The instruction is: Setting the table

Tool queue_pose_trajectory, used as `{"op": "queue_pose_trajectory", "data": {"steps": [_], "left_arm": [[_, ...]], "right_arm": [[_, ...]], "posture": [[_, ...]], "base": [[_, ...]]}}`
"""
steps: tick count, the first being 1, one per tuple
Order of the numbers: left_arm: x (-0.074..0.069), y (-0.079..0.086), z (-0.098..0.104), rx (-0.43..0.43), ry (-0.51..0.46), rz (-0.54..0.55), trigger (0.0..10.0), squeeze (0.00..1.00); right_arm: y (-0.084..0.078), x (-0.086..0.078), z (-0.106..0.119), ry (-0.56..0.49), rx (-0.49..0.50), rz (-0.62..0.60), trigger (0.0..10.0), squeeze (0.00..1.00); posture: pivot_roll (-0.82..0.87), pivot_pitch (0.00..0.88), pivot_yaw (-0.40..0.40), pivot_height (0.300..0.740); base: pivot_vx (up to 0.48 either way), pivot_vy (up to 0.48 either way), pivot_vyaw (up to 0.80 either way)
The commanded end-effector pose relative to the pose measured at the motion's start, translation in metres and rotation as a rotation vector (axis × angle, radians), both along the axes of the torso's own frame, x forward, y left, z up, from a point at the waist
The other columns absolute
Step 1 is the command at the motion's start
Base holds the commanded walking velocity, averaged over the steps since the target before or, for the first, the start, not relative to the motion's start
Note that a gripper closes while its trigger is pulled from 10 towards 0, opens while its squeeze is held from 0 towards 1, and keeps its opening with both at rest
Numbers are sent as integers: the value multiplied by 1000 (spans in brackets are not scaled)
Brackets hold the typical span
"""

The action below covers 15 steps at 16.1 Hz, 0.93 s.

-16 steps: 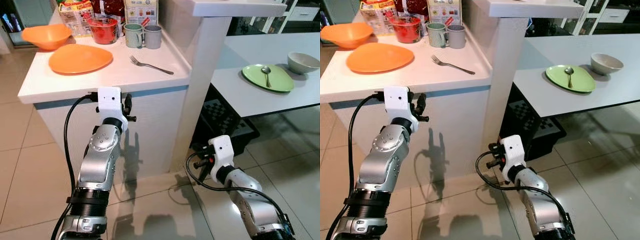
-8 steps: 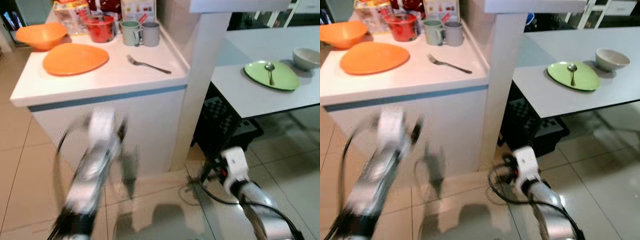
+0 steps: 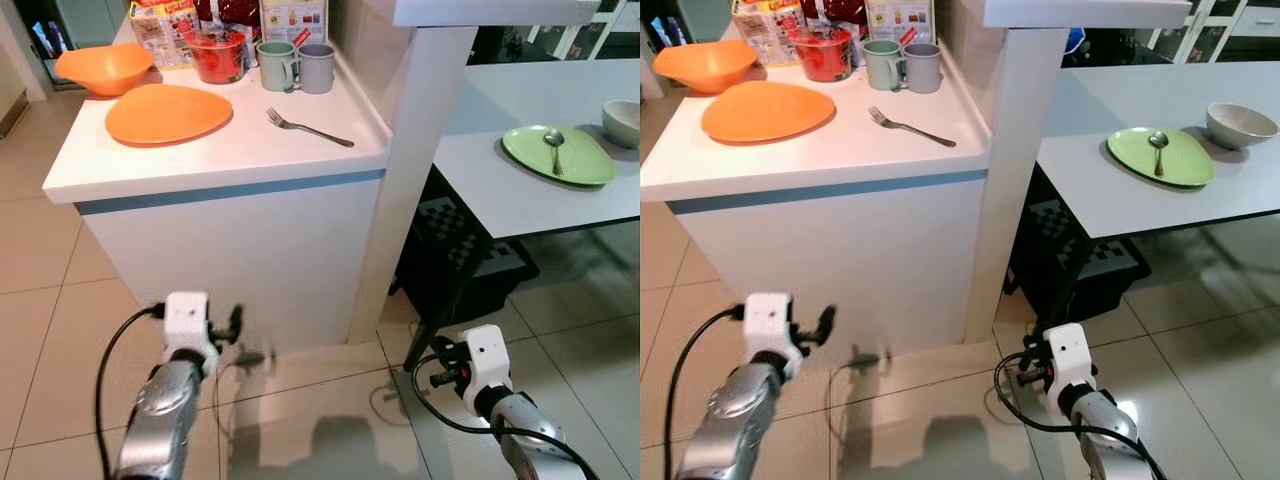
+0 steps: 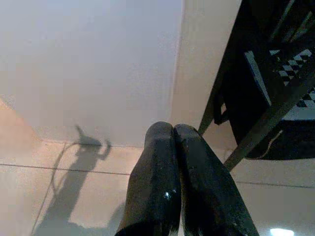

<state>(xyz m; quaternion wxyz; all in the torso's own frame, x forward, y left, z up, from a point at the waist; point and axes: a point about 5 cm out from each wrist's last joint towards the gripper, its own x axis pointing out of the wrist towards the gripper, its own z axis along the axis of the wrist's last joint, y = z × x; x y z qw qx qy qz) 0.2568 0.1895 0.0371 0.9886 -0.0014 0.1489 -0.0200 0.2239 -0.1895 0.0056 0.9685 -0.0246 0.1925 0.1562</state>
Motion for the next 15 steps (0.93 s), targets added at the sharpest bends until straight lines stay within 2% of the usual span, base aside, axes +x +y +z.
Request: {"op": "queue_pose_trajectory", "data": {"steps": [1,4,6,8,10,15], "left_arm": [[5,-7,10,0,-51,-35,10000,1000],[2,-15,18,-4,-133,-62,10000,1000],[-2,-14,22,6,-190,-13,10000,1000],[3,-21,35,18,-275,12,10000,1000],[8,-29,49,35,-360,11,10000,1000],[13,-31,53,48,-384,22,10000,1000]], "right_arm": [[-5,3,1,-24,31,-32,10000,0],[-8,0,0,-100,28,-55,10000,0],[-12,3,8,-186,-24,-63,10000,0],[-12,11,15,-251,-39,-73,10000,0],[-5,22,34,-366,-55,-52,10000,0],[12,42,61,-452,-24,-31,10000,0]], "posture": [[4,0,-9,740],[2,0,-6,740],[3,0,-10,740],[5,0,-20,740],[9,0,-30,740],[33,0,-49,740]], "base": [[0,0,0],[0,0,0],[0,0,0],[0,0,0],[0,0,0],[0,0,0]]}}
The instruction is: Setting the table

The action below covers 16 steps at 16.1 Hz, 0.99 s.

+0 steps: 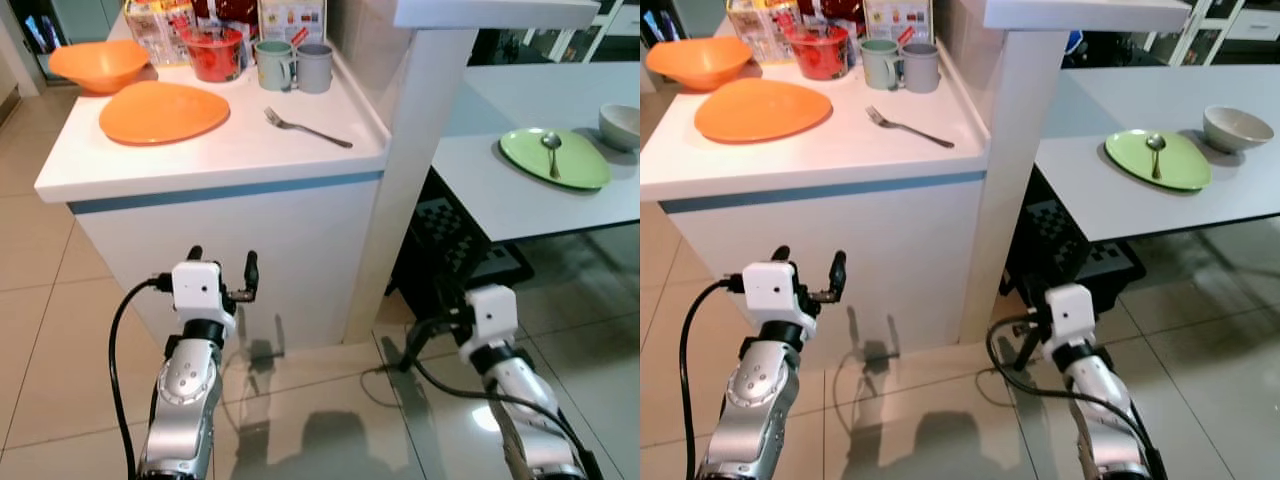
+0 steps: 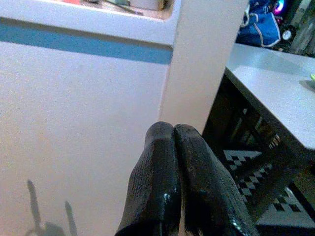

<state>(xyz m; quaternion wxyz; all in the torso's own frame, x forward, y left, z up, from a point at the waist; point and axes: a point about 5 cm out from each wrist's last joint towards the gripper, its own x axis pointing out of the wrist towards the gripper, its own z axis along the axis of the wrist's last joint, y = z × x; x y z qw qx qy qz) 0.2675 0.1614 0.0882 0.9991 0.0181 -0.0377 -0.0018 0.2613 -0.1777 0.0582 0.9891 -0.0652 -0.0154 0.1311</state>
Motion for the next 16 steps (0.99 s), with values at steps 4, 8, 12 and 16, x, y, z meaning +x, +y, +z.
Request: {"op": "queue_pose_trajectory", "data": {"steps": [4,8,12,16], "left_arm": [[15,1,7,16,-18,-5,10000,1000],[19,-3,8,30,-3,-65,10000,1000],[22,-1,7,67,10,-105,10000,1000],[22,-4,1,56,29,-91,10000,1000]], "right_arm": [[14,22,20,-44,7,22,10000,0],[27,27,23,-55,27,27,10000,0],[37,23,18,-38,49,13,10000,0],[32,20,17,-27,21,23,10000,0]], "posture": [[47,0,-54,740],[41,0,10,740],[41,0,40,740],[32,0,17,740]], "base": [[0,0,0],[0,0,0],[0,0,0],[0,0,0]]}}
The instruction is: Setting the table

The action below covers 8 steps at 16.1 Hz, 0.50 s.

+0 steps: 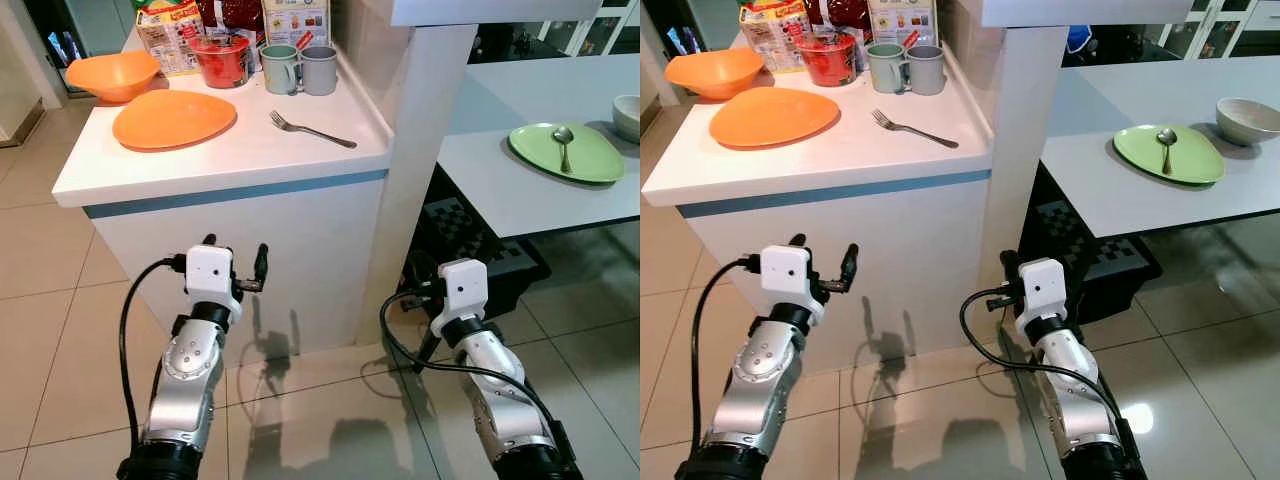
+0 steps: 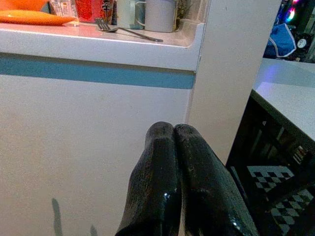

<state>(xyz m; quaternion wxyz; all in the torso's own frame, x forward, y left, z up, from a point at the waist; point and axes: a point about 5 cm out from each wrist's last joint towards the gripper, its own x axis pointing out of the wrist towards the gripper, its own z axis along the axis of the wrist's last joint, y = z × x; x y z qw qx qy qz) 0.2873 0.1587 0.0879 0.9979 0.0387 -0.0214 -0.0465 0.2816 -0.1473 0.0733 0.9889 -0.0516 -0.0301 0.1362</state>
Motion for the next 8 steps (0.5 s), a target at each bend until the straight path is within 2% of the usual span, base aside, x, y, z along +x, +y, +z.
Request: {"op": "queue_pose_trajectory", "data": {"steps": [1,5,7,8], "left_arm": [[1,-3,0,11,-3,-13,10000,1000],[-6,6,-14,19,43,8,10000,1000],[-5,4,-13,18,44,-5,10000,1000],[-2,-1,-12,10,51,-38,10000,0]], "right_arm": [[1,-1,1,0,-10,8,10000,0],[-7,-10,-12,47,-18,-9,10000,0],[-7,-12,-14,52,-23,-7,10000,0],[-7,-11,-14,54,-25,-8,10000,0]], "posture": [[31,0,17,740],[31,0,14,740],[30,0,14,740],[28,0,14,740]], "base": [[0,0,0],[0,0,0],[0,0,0],[0,0,0]]}}
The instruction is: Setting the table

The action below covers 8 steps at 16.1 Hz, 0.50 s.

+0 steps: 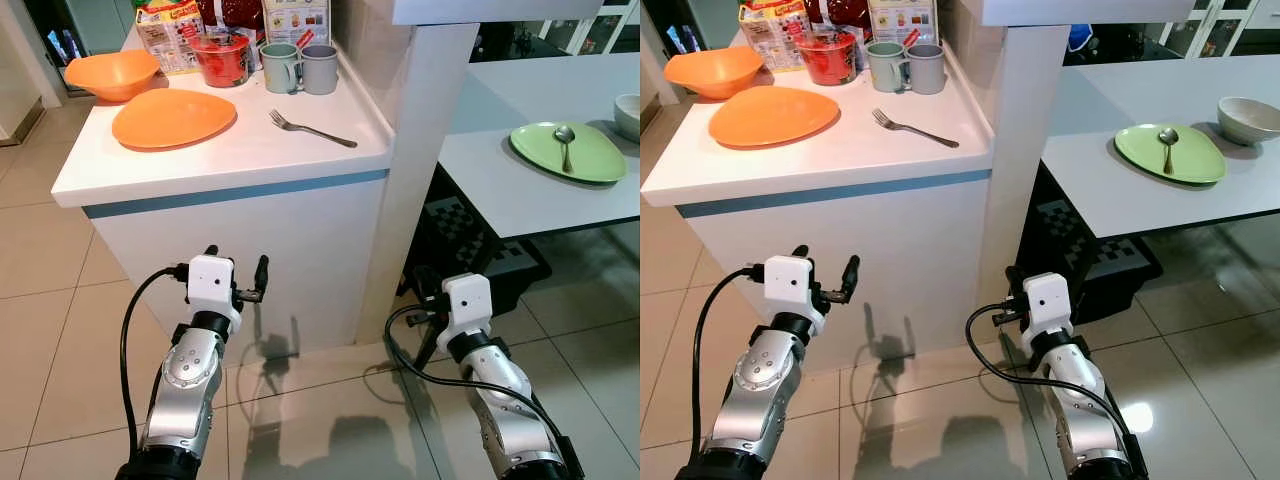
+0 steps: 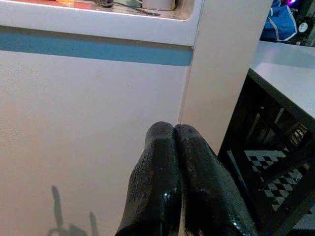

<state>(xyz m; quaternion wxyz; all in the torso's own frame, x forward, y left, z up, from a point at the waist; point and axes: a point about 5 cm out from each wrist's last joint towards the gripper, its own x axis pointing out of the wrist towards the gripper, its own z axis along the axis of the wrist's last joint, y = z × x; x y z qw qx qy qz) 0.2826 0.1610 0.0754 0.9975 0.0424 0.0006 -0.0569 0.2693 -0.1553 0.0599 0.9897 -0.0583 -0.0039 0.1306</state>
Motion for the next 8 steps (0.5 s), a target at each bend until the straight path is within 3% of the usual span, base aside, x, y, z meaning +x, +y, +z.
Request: {"op": "queue_pose_trajectory", "data": {"steps": [1,3,8], "left_arm": [[4,-4,3,10,1,-19,10000,0],[7,-5,7,17,-12,-21,10000,0],[24,-3,40,32,-113,-9,10000,0]], "right_arm": [[1,1,0,3,-5,6,10000,0],[0,1,1,1,-4,5,10000,0],[-1,-4,-7,26,-11,6,10000,0]], "posture": [[23,0,16,740],[23,0,18,740],[27,0,13,740]], "base": [[0,0,0],[0,0,0],[0,0,0]]}}
